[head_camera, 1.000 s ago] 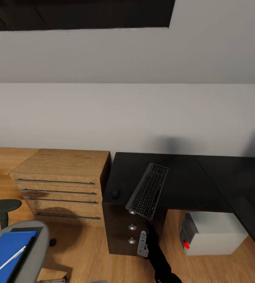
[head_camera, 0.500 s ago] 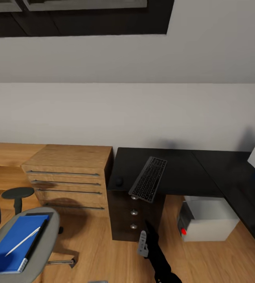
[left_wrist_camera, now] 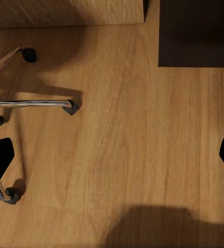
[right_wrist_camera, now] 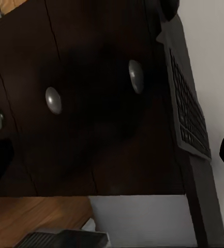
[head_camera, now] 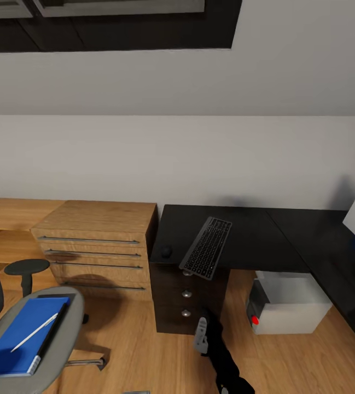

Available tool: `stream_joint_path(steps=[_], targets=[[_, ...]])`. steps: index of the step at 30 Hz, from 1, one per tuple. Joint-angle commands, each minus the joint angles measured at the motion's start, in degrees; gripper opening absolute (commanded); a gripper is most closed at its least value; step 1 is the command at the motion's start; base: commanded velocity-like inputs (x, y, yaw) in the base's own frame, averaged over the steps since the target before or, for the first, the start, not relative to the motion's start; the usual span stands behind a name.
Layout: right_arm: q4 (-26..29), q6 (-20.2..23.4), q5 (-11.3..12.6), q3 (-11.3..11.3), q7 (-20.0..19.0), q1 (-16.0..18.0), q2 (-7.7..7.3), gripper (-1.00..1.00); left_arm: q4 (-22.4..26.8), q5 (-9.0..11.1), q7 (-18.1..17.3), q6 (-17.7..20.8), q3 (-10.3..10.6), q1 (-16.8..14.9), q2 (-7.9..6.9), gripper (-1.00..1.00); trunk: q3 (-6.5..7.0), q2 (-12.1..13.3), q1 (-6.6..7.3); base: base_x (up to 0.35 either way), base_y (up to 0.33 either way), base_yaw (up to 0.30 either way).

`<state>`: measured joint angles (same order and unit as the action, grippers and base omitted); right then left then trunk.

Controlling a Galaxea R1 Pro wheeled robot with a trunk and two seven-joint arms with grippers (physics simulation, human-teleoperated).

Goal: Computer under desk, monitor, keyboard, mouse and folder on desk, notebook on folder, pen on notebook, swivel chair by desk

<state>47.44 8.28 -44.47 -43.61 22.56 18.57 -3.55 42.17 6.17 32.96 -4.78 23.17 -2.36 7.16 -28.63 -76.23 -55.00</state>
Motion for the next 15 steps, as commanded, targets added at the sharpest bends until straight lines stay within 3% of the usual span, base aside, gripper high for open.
stream_joint_path(steps=[1,7,8,11,15], targets=[[-0.2,-0.9,1.5,1.1,0.3,0.1,0.61,1.00,-0.1,0.6,0.3,-0.4,0.3,-0.1,-0.01,1.00,-0.06,0.0,0.00,-0.003,0.000,0.000],[-2.8,-6.2,10.4,5.4,1.4,0.1,3.58,1.00,-0.1,0.6,0.3,-0.4,0.3,-0.1,0.03,1.00,-0.06,0.0,0.00,-0.001,0.000,0.000],[-3.8,-7.8,14.1,7.6,2.2,0.1,4.17,1.00,-0.1,0.7,0.3,-0.4,0.3,-0.1,0.03,1.00,-0.06,0.0,0.00,0.000,0.000,0.000],[-4.9,-11.1,20.3,11.0,3.1,0.1,4.60,1.00,-0.1,0.7,0.3,-0.4,0.3,-0.1,0.01,1.00,-0.06,0.0,0.00,0.000,0.000,0.000],[-7.1,-17.6,29.9,13.8,3.6,0.1,4.69,1.00,-0.2,0.6,0.3,-0.4,0.3,0.0,0.03,1.00,-0.06,0.0,0.00,0.000,0.000,0.000]])
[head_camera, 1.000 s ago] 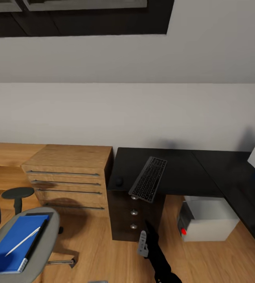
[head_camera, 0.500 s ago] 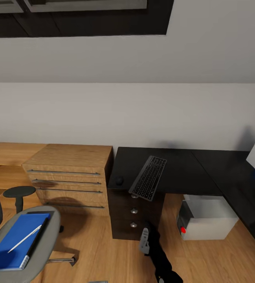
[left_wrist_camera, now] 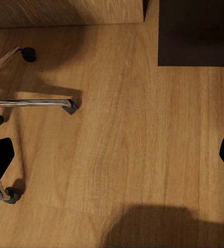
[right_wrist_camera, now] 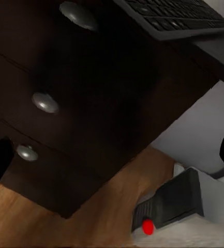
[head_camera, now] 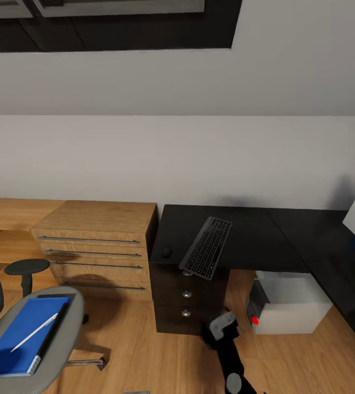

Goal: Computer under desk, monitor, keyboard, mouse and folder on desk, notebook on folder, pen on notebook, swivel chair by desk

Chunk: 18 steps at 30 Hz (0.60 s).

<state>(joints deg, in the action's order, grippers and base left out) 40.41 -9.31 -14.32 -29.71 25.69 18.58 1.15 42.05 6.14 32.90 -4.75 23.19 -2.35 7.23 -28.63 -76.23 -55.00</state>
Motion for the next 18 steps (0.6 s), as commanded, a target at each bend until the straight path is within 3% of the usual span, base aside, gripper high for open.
stream_joint_path(steps=[1,2,4,5,6,7,9,13,16,18], targets=[[-1.2,-2.0,2.6,0.3,0.5,0.1,0.00,1.00,0.0,0.6,0.3,-0.4,0.3,-0.1,-0.04,1.00,-0.05,0.0,0.00,0.000,0.000,0.000],[-3.8,-6.1,8.8,0.9,0.6,0.1,0.00,1.00,0.0,0.5,0.3,-0.4,0.3,-0.1,-0.03,1.00,-0.05,0.0,0.00,0.000,0.000,0.000],[-6.5,-10.2,15.4,1.2,0.6,0.1,0.04,1.00,0.0,0.5,0.3,-0.3,0.3,-0.1,-0.03,1.00,-0.05,0.0,0.00,0.000,0.000,0.000],[-13.4,-18.6,31.9,1.8,0.5,0.1,0.13,1.00,0.0,0.5,0.3,-0.2,0.3,0.0,-0.03,1.00,-0.05,0.0,0.00,0.000,0.000,0.000],[-14.5,-19.8,34.8,1.8,0.5,0.1,0.16,1.00,0.0,0.5,0.3,-0.1,0.3,-0.1,-0.03,1.00,-0.05,0.0,0.00,0.000,0.000,0.000],[-16.1,-21.6,39.8,1.8,0.3,0.1,0.19,1.00,0.0,0.5,0.3,-0.1,0.3,-0.1,-0.03,1.00,-0.05,0.0,0.00,0.000,0.000,0.000],[-17.2,-23.1,43.6,1.7,0.1,0.1,0.22,1.00,0.0,0.5,0.4,-0.1,0.3,-0.1,-0.06,1.00,-0.05,0.0,0.00,0.000,0.000,0.000],[-19.2,-27.7,48.1,1.3,-0.3,0.1,0.33,1.00,0.0,0.6,0.6,-0.1,0.2,-0.1,-0.13,1.00,-0.05,0.0,0.00,0.000,0.000,0.000],[-21.4,-29.0,48.5,1.0,-2.0,0.1,0.63,1.00,0.0,0.6,0.6,-0.2,0.2,-0.1,-0.21,1.00,-0.05,0.0,0.00,0.000,0.000,0.000],[-24.6,-29.6,48.4,0.9,-6.3,0.1,1.07,1.00,0.0,0.6,0.7,-0.2,0.2,0.0,-0.30,1.00,-0.05,0.0,0.00,0.000,0.000,0.000]])
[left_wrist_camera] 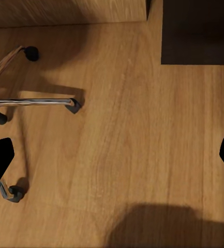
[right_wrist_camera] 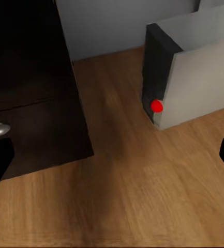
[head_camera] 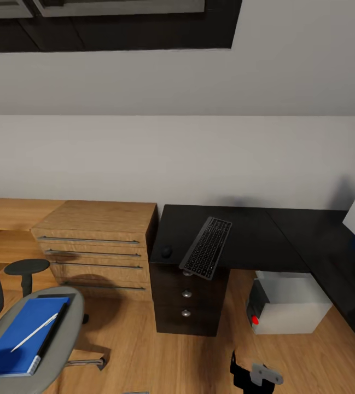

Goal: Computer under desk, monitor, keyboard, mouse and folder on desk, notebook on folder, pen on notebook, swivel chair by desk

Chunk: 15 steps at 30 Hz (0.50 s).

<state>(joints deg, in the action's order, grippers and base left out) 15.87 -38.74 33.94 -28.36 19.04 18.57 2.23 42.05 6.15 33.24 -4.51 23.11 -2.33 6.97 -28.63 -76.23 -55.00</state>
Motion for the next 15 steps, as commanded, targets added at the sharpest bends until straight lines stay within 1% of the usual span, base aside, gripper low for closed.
stream_joint_path(steps=[1,2,3,5,10,15], targets=[[-1.5,-0.2,0.2,-0.4,-2.3,0.1,0.11,1.00,0.0,0.6,0.3,-0.4,0.3,-0.1,-0.07,1.00,-0.05,0.0,0.00,0.000,0.000,0.000],[-2.2,-0.3,0.3,-0.4,-3.5,0.1,0.15,1.00,0.0,0.6,0.3,-0.4,0.3,-0.1,-0.08,1.00,-0.05,0.0,0.00,0.000,0.000,0.000],[-3.2,-0.4,0.3,-0.3,-5.5,0.1,0.19,1.00,0.0,0.6,0.3,-0.4,0.3,-0.1,-0.09,1.00,-0.05,0.0,0.00,0.000,0.000,0.000],[-3.8,-0.6,0.3,-0.2,-6.9,0.1,0.16,1.00,0.0,0.6,0.3,-0.4,0.3,-0.1,-0.10,1.00,-0.05,0.0,0.00,0.000,0.000,0.000],[-4.7,-1.0,0.2,-0.1,-8.9,0.1,0.16,1.00,0.0,0.6,0.3,-0.5,0.3,-0.1,-0.04,1.00,-0.05,0.0,0.00,0.000,0.000,0.000],[-4.9,-1.3,-0.1,-0.5,-9.4,0.1,0.25,1.00,0.0,0.5,0.3,-0.6,0.3,-0.1,-0.03,1.00,-0.05,0.0,0.00,0.000,0.000,0.000]])
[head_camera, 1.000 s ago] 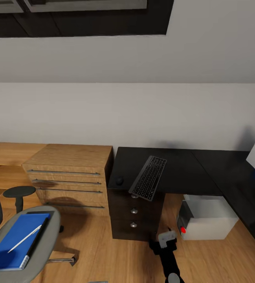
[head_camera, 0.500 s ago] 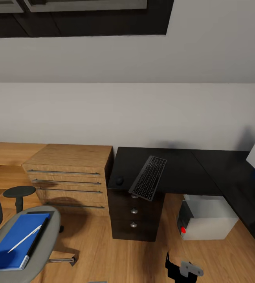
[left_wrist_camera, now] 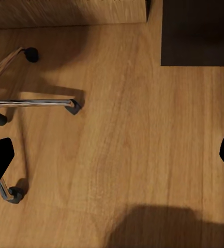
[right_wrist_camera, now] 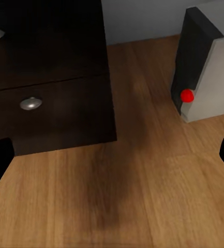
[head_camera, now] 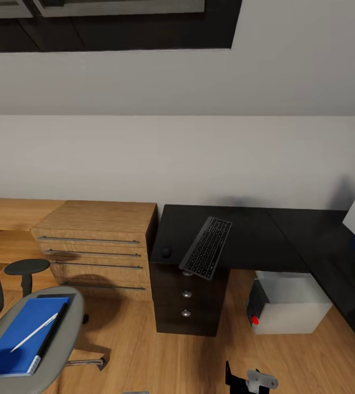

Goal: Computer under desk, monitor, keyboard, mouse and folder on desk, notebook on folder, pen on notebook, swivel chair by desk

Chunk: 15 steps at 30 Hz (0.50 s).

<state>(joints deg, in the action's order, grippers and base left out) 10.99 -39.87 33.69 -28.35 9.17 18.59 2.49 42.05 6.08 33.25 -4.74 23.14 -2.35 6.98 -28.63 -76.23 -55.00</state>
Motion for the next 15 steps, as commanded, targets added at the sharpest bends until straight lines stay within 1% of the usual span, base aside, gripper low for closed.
stream_joint_path(steps=[1,3,6,11,15], targets=[[0.0,-0.1,0.1,-0.5,0.5,0.0,0.01,1.00,0.0,0.6,0.3,-0.4,0.3,-0.1,-0.04,1.00,-0.06,0.0,0.00,0.000,0.000,0.000],[0.0,-0.2,0.1,-0.6,0.4,0.0,0.03,1.00,0.0,0.6,0.3,-0.4,0.3,-0.1,-0.04,1.00,-0.06,0.0,0.00,-0.012,0.000,0.000],[0.0,-0.2,0.1,-0.6,0.4,0.0,0.10,1.00,0.0,0.7,0.2,-0.4,0.2,-0.1,-0.04,1.00,-0.06,0.0,0.00,-0.133,0.000,0.000],[0.0,-0.2,0.2,-0.7,0.4,0.0,0.39,1.00,-0.1,0.8,0.1,-0.4,0.2,-0.1,-0.04,1.00,-0.09,0.0,0.00,-0.315,-0.005,0.000],[-0.1,-0.1,0.1,-0.7,0.4,0.0,0.79,1.00,0.0,0.8,0.1,-0.4,0.2,0.0,-0.04,1.00,-0.30,0.0,0.00,-0.326,-0.073,0.000]])
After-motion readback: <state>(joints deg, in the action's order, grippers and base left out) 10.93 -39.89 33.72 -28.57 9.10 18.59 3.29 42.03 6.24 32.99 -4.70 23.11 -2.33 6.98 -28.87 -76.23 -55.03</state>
